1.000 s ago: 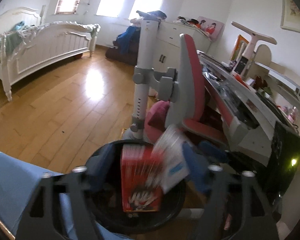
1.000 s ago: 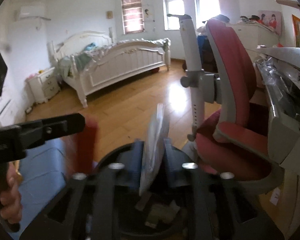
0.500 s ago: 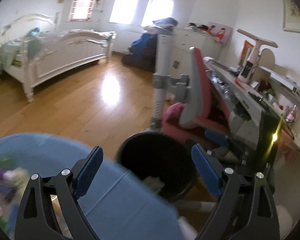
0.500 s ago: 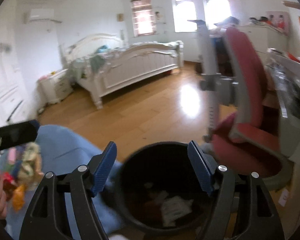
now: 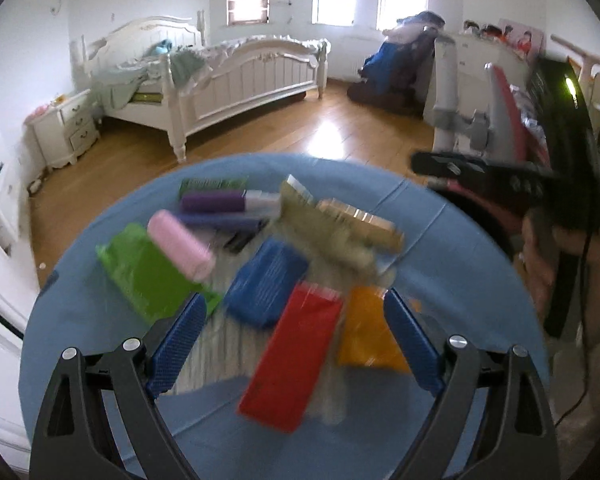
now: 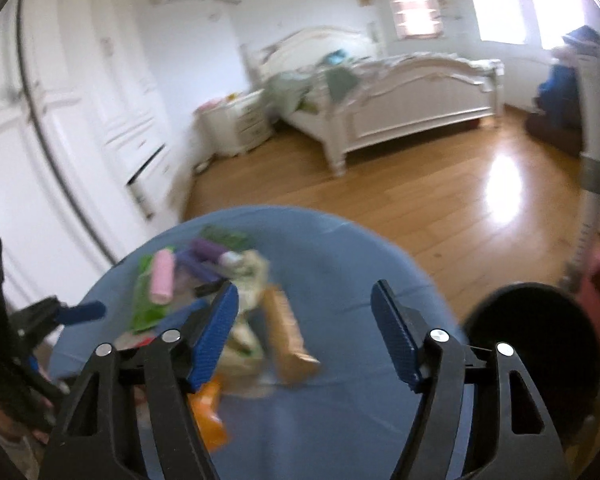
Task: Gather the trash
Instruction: 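Grasp the red juice box with the left tool while the right tool grasps the green-printed wrapper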
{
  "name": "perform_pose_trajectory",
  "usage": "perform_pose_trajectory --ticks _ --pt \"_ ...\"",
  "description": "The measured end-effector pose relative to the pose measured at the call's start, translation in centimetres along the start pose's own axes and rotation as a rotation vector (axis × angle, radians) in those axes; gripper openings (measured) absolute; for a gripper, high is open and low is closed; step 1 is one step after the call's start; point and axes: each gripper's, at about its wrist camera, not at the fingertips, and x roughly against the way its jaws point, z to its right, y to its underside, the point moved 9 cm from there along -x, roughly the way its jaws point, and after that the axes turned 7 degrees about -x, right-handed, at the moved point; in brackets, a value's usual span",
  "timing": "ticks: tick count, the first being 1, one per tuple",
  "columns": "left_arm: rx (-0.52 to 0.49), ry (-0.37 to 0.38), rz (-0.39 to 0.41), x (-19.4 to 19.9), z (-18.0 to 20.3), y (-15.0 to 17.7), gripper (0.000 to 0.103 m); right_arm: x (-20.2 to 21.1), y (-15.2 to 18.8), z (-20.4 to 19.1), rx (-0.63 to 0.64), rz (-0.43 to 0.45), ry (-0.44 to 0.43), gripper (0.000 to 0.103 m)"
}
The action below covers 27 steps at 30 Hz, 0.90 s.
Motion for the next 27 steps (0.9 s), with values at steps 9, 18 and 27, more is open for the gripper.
perform_pose_trajectory --ticks 9,18,27 --pt "0.038 0.06 -0.056 -2.5 -1.0 3.4 0.033 -7.8 3.2 -4.2 0.139 -0.199 0.06 0.027" --pt "0.138 0.056 0.111 2.4 -2.4 1.1 0.031 -2.3 0.9 -4.7 0.062 -0.043 -0.045 0.016" --pt "0.133 0.079 0.292 7.2 -0.5 -4.7 0.031 9.3 -3.5 -2.0 0.029 0.272 -0.018 0.016"
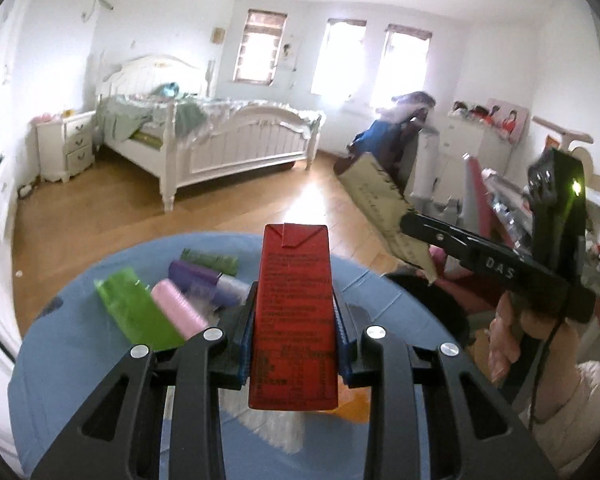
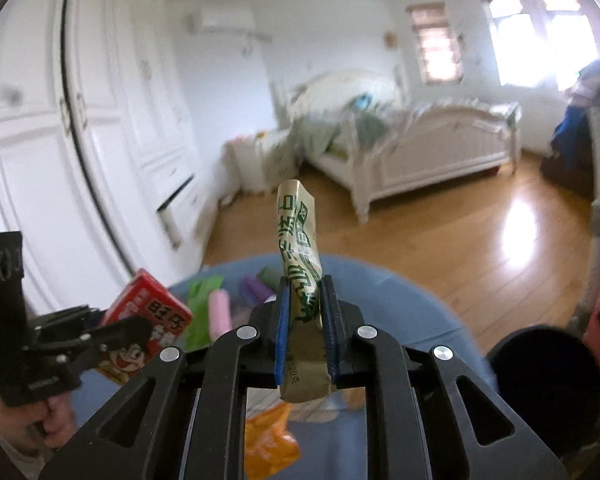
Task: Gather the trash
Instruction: 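Grasp the red juice box with the left tool while the right tool grasps the green-printed wrapper, then carry both items to the black bin and open both tools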
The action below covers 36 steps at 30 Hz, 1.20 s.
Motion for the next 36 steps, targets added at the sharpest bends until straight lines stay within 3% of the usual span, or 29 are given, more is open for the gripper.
perform_pose_trajectory --ticks 8,16,29,36 --pt "-0.021 0.075 0.027 -2.8 4.4 -3.5 0.031 5.4 -2.2 7.1 -0.054 0.102 0.123 0.016" --pt "-0.046 0.205 0.028 -7.1 11.1 -5.5 0.031 9.6 -2.3 15.4 -0.113 0.163 0.282 0.016" --pt "-0.078 0.406 -0.047 -15.1 20.6 -6.2 0.031 10.1 1.7 25.0 -0.155 0.124 0.481 0.016" --pt "-0.091 0.435 -0.106 -18.5 22.5 -5.3 0.031 9.2 3.4 28.5 -0.182 0.09 0.52 0.016"
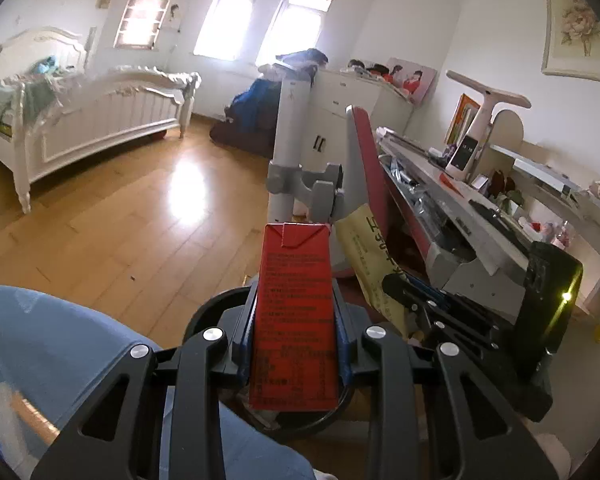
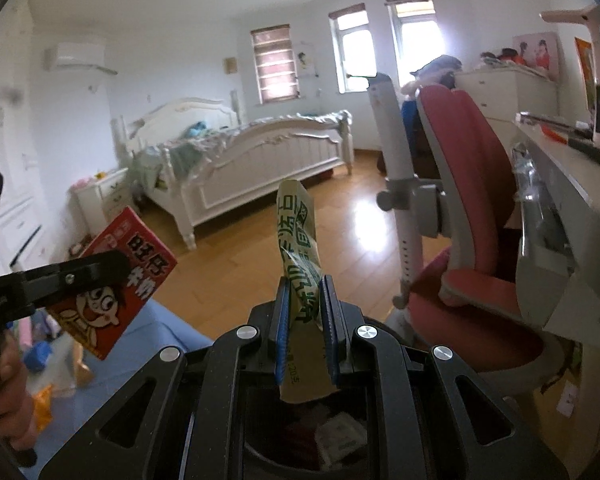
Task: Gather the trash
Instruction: 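Carry both items to the black bin and open both tools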
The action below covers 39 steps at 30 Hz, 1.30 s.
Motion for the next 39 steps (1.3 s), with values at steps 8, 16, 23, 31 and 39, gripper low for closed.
perform_pose_trajectory --ticks 8,16,23,31,39 --pt "0.006 0.017 -0.059 -3.2 -0.2 0.9 0.031 -2.3 1.8 1.0 0.001 -0.054 0.027 0.016" --pt "0.03 0.025 -0.107 -5.8 -0.8 1.7 0.031 -4.2 3.1 1.7 0.005 -0.088 0.052 0.016" --pt "0.023 0.029 -0.144 -7.9 -0.8 1.5 0.033 -4.8 3.4 2.1 0.007 -0.104 0.085 0.016" --pt "0.042 -0.034 -0.101 -6.1 -2.2 0.8 0.09 -4.0 3.3 1.5 0.054 -0.082 0.144 0.071" --pt "0.084 -0.124 -0.068 1.2 -4.8 1.6 0.09 -3.0 3.8 -3.5 0.077 -0.101 0.042 0.071"
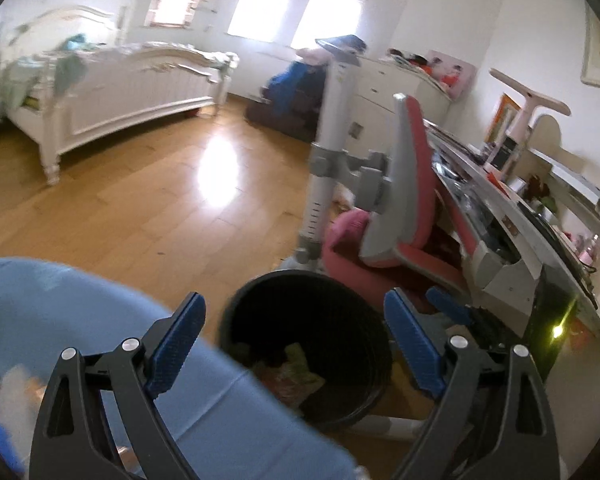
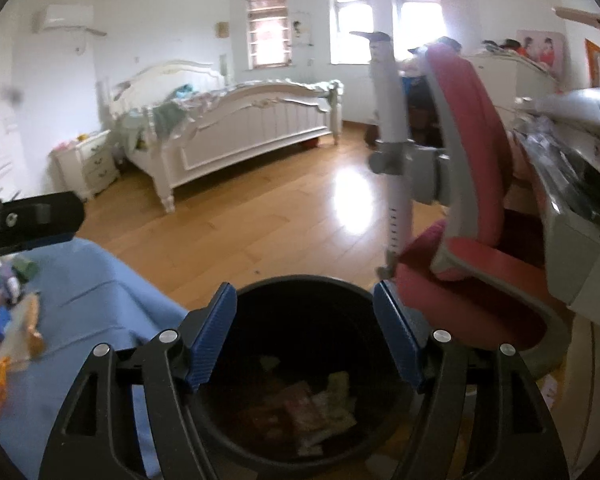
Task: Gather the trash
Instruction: 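Carry both items to the black bin and open both tools, then grasp the green wrapper with the left tool while the right tool grasps the green gum pack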
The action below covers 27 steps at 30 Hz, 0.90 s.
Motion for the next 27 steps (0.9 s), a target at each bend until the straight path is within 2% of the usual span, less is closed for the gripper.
perform_pose_trajectory --ticks 6,10,15,18,21,23,25,27 --pt "0.126 -0.159 0.057 8.0 -8.0 2.0 0.09 1.5 -0.7 -7.5 0.059 -0.006 -0.139 0.071" --pt "0.194 -0.297 0.095 14.0 -14.3 4.4 0.09 2.6 -1.3 -14.1 0.125 -0.018 -0.251 0.071" --pt "0.345 -0.458 0.08 19.0 -23.5 8.2 0.09 3.2 -1.7 -22.6 0.204 -0.066 -0.416 0.069" --pt "0.432 -0.501 0.027 19.7 -28.0 10.3 0.089 2.7 -1.8 -28.7 0.274 -0.123 -0.515 0.064" --pt "0.498 -0.503 -0.019 19.0 -31.1 11.8 0.089 0.9 -1.4 -33.9 0.356 -0.191 -0.565 0.059" --pt "0.507 -0.504 -0.046 18.2 -32.2 12.2 0.087 -0.5 -0.8 -36.6 0.426 -0.223 -0.576 0.055" --pt "0.511 -0.49 -0.071 17.4 -33.0 12.6 0.081 -3.2 0.4 -39.6 0.508 -0.289 -0.58 0.053" --pt "0.505 -0.474 -0.081 16.8 -33.3 12.7 0.078 -5.7 1.5 -41.3 0.582 -0.322 -0.542 0.053"
